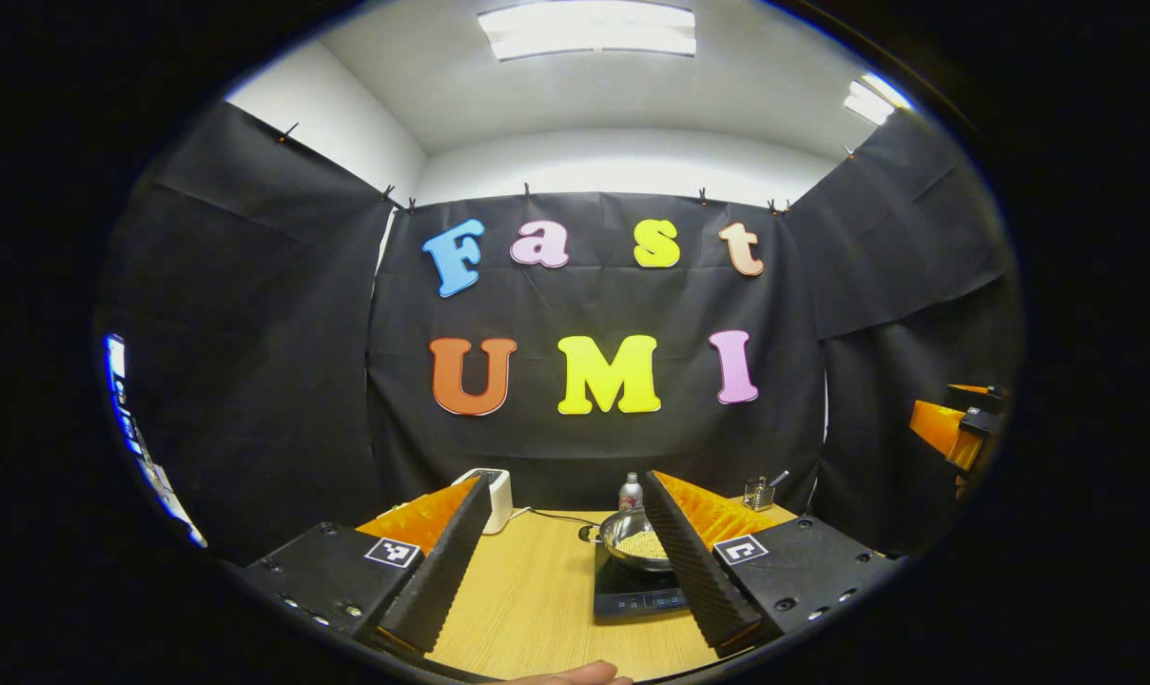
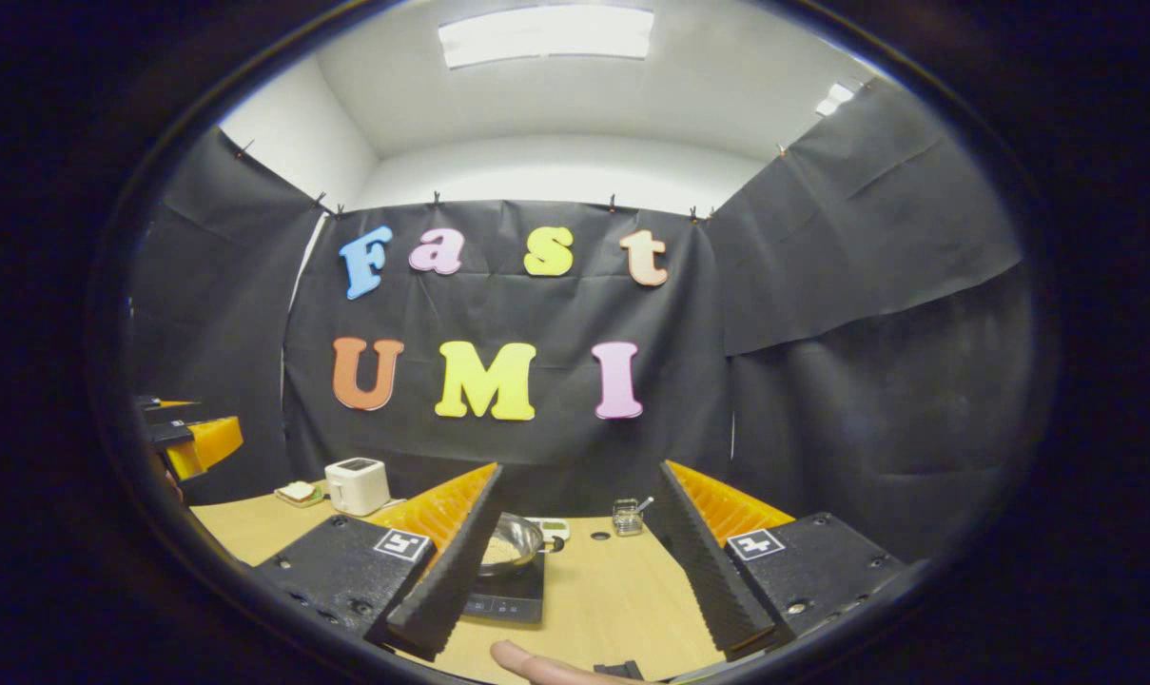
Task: First push the handle of the pot to place it horizontally, then grasp the pot with both hands and set it on the induction cooktop.
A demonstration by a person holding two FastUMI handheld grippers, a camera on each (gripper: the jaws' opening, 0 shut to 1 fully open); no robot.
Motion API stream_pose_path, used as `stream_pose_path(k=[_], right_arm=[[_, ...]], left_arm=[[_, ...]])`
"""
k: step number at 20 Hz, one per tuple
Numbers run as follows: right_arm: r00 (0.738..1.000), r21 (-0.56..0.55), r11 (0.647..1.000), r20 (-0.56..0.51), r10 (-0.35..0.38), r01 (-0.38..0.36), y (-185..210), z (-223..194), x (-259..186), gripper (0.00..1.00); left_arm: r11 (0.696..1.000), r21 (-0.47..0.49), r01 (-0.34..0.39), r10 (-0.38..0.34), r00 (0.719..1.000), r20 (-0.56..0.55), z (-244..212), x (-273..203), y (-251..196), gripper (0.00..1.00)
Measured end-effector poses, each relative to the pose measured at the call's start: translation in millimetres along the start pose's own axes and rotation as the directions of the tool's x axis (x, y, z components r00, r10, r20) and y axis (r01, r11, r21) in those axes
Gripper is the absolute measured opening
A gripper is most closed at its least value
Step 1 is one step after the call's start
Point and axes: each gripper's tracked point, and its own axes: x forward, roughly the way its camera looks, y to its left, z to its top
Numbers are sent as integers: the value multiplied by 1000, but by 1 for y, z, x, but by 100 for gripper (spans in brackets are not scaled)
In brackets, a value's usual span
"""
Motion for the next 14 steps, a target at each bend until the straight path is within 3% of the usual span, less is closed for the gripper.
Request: stream_pose_path(k=[14], right_arm=[[999, 26, 999, -9, 34, -34, -1, -11, 6, 96]], left_arm=[[999, 7, 39, -39, 999, 13, -7, -1, -14, 96]])
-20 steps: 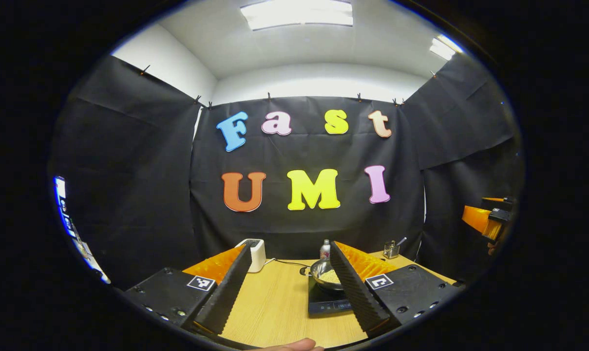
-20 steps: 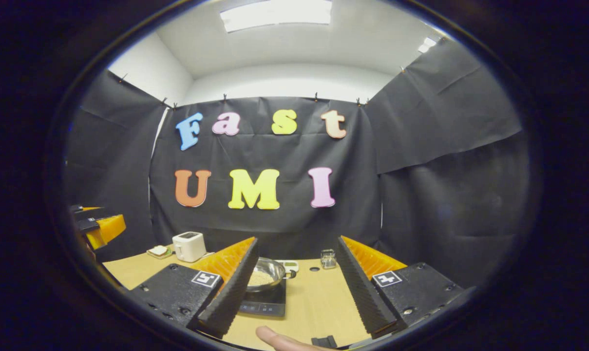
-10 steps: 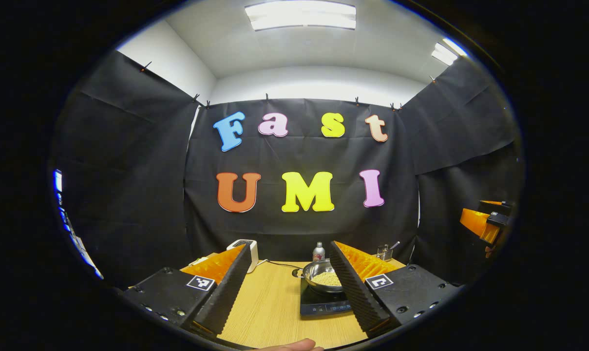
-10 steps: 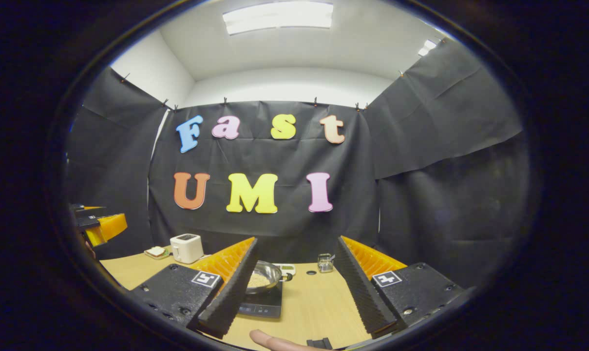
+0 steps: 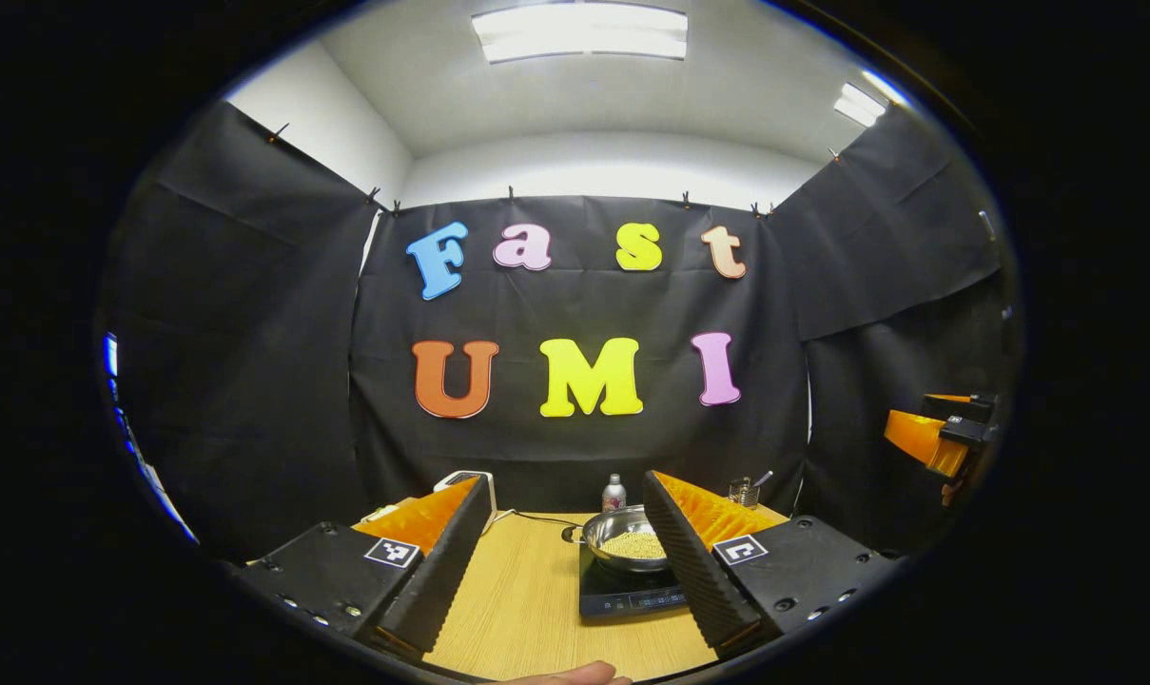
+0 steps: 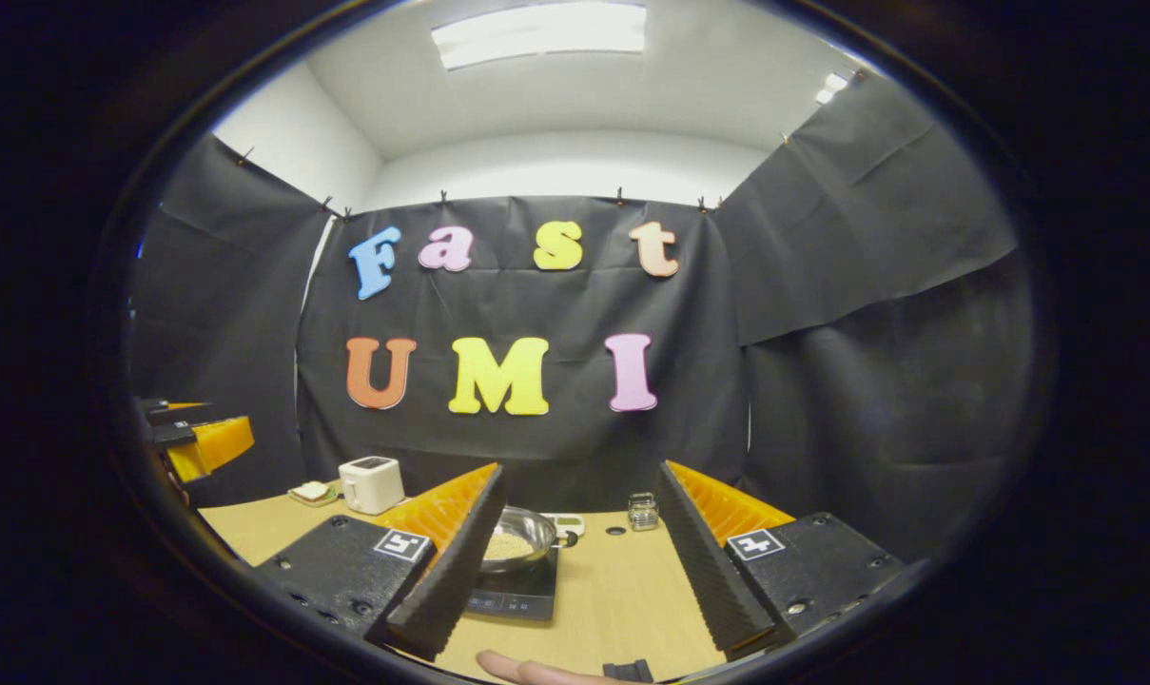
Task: First push the handle of the pot to place it horizontally, then grasp the pot with both hands and set it on the induction cooktop.
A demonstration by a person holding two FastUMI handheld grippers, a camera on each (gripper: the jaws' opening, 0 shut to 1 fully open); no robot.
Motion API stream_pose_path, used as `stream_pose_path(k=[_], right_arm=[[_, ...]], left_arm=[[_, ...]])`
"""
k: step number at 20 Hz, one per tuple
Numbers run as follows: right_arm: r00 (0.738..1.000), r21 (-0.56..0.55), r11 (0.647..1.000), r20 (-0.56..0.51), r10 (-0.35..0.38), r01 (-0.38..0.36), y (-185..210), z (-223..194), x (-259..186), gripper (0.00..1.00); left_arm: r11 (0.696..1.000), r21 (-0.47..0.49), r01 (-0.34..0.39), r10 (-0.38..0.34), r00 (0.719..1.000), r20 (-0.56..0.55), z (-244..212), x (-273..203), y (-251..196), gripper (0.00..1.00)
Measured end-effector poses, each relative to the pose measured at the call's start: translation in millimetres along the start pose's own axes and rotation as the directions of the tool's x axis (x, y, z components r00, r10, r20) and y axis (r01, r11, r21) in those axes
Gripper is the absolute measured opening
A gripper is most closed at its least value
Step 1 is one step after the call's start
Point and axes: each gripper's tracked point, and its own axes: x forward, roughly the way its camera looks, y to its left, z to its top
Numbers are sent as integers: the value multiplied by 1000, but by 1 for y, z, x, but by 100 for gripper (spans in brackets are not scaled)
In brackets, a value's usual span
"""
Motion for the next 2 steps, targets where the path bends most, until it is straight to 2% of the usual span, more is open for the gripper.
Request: stream_pose_path(k=[2], right_arm=[[1000, 1, 1000, 4, -4, 4, -2, 0, -1, 96]], left_arm=[[1000, -2, 5, -5, 1000, -3, -2, 1, -2, 96]])
